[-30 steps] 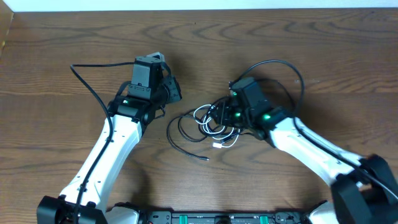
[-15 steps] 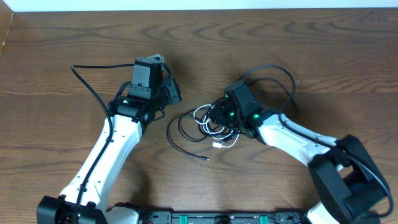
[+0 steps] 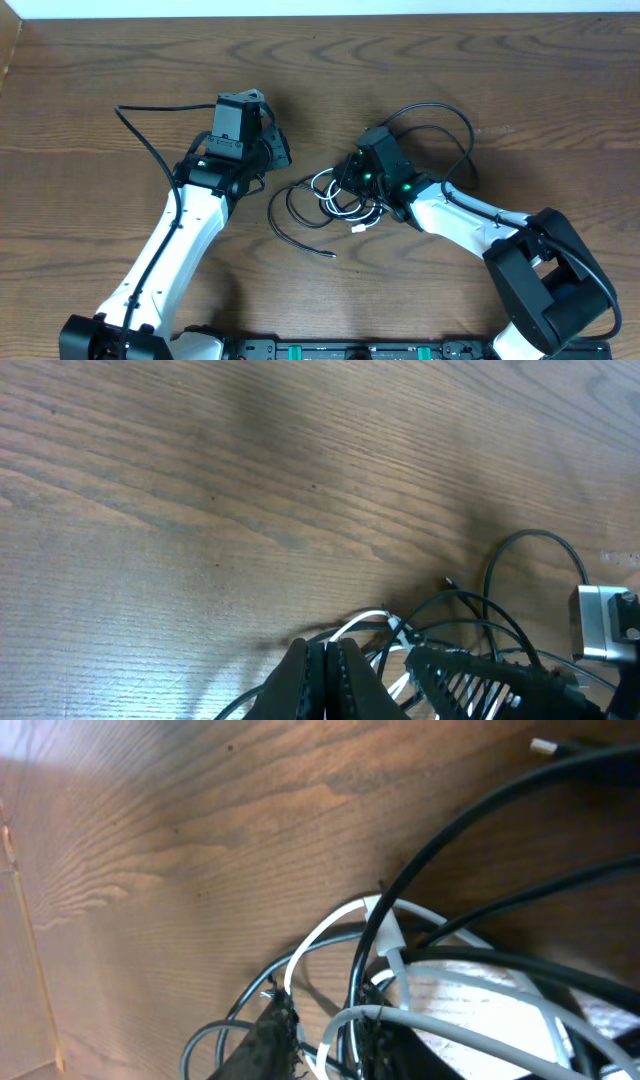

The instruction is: Untangle cables

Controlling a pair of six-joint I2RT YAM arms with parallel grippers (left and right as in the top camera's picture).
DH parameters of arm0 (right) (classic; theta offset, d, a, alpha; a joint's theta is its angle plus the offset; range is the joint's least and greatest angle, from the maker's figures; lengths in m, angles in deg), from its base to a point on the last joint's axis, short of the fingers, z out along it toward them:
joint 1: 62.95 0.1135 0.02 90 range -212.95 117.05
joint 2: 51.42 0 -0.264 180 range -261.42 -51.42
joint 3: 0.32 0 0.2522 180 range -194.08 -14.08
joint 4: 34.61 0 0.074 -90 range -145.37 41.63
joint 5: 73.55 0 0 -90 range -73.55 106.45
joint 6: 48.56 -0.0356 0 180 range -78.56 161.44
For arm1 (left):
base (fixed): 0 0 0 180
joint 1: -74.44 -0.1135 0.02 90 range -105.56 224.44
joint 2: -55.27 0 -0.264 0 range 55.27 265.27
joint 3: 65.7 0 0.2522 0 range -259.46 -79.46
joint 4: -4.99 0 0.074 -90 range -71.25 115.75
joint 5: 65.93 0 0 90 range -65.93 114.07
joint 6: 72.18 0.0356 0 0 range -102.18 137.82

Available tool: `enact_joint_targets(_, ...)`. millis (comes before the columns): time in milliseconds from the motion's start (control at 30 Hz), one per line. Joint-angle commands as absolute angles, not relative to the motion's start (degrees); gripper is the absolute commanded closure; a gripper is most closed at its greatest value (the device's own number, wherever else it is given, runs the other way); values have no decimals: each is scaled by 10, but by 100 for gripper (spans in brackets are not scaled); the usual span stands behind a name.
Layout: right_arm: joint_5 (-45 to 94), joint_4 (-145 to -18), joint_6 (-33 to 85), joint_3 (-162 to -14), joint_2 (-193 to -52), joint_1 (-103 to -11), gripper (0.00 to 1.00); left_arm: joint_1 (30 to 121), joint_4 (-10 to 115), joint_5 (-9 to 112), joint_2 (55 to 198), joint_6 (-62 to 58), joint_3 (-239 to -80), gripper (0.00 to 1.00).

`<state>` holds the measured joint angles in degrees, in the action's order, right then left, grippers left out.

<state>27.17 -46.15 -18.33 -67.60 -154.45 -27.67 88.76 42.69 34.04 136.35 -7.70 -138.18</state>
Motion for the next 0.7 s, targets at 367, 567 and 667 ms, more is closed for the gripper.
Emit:
enact_joint_targets(367, 273, -363, 9, -676, -1543, -274, 99, 885, 440, 335, 1357, -78, -1382, 92)
enact_joint_targets(567, 402, -302, 132, -676, -1506, -274, 99, 885, 440, 335, 1357, -78, -1382, 92)
enact_joint_targets(667, 409, -318, 170, -676, -1480, -274, 99, 885, 440, 335, 1357, -78, -1382, 92)
